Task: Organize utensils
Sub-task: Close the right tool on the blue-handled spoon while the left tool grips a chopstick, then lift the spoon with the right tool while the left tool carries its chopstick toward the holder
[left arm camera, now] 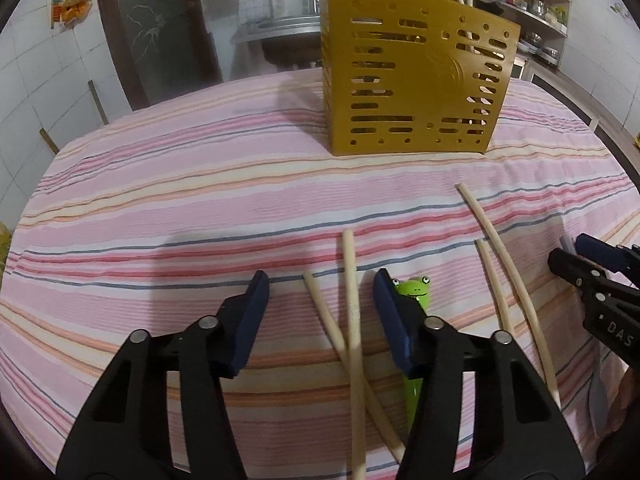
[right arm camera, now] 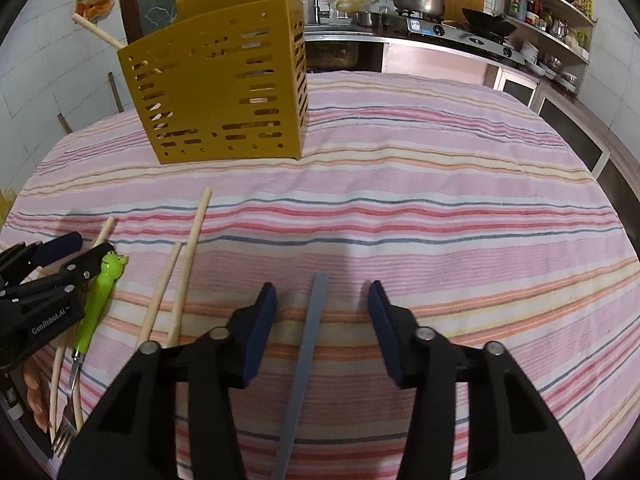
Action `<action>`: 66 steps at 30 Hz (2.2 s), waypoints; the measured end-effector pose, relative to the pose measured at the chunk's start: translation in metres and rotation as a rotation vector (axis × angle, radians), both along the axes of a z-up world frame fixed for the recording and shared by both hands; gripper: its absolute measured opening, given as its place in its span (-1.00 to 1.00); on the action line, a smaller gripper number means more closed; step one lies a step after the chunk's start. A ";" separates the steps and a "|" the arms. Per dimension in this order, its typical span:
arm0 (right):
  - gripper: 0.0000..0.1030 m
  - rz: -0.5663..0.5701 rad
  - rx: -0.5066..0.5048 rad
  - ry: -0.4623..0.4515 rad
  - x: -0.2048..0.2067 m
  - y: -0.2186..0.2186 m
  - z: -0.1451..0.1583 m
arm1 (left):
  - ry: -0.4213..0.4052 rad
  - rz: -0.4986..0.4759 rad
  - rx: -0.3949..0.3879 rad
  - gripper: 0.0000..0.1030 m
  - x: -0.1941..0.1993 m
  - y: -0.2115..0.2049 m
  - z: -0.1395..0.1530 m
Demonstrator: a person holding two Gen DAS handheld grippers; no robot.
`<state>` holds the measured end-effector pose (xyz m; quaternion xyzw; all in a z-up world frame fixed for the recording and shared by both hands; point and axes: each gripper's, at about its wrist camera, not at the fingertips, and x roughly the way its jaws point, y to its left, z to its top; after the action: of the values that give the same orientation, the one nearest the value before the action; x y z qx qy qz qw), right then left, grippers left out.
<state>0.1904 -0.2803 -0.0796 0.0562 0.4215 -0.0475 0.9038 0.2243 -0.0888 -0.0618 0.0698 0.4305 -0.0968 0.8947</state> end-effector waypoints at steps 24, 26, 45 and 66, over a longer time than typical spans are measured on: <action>-0.81 0.005 0.000 -0.039 -0.005 0.002 0.008 | -0.084 0.023 -0.073 -0.85 -0.005 0.010 0.020; -0.81 0.003 0.007 -0.048 -0.007 -0.001 0.010 | -0.099 0.029 -0.076 -0.85 -0.007 0.011 0.024; -0.81 0.047 -0.034 0.024 0.006 0.006 0.001 | -0.130 0.066 -0.080 -0.85 -0.007 0.027 0.029; -0.85 0.035 0.050 -0.088 -0.011 -0.002 0.030 | -0.190 0.094 -0.092 -0.85 -0.021 0.039 0.045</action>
<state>0.1795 -0.2828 -0.0492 0.0732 0.3831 -0.0186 0.9206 0.2030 -0.0503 -0.0164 0.0172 0.3418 -0.0674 0.9372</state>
